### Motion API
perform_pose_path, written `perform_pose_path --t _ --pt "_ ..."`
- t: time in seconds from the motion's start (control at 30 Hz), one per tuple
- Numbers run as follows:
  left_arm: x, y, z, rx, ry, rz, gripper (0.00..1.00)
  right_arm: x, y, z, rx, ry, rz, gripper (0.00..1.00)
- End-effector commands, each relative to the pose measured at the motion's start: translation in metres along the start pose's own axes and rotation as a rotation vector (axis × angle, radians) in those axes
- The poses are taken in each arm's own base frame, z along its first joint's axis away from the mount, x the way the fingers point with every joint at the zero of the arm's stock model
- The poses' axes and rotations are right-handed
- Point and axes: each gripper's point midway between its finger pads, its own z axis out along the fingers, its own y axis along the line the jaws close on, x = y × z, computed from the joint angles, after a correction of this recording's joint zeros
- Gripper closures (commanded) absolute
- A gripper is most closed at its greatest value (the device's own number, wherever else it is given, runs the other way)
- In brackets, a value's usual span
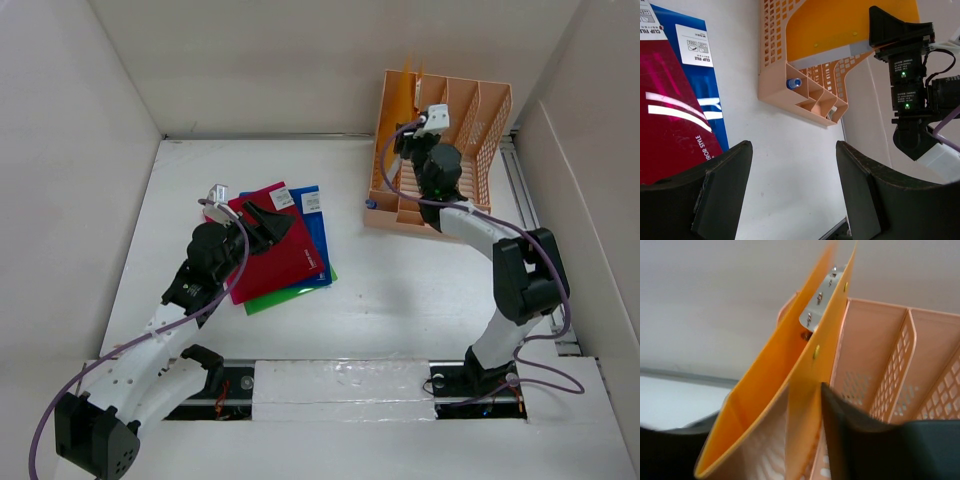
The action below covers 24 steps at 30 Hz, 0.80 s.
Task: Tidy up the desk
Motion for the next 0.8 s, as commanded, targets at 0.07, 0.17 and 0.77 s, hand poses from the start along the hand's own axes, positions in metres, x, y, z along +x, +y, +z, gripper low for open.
perform_pose_path --t 0.07,0.17,0.77 --pt "-0.006 -0.007 0.000 0.036 -0.023 0.003 0.36 -0.049 -0.006 0.001 0.027 -0.034 0.131 0.33" --pt "-0.007 -0.006 -0.001 0.027 -0.032 0.001 0.36 -0.059 -0.003 0.000 0.016 -0.005 0.174 0.23" --pt "-0.004 0.063 -0.003 -0.237 -0.126 -0.067 0.62 0.028 0.182 -0.102 -0.397 0.414 0.506 1.00"
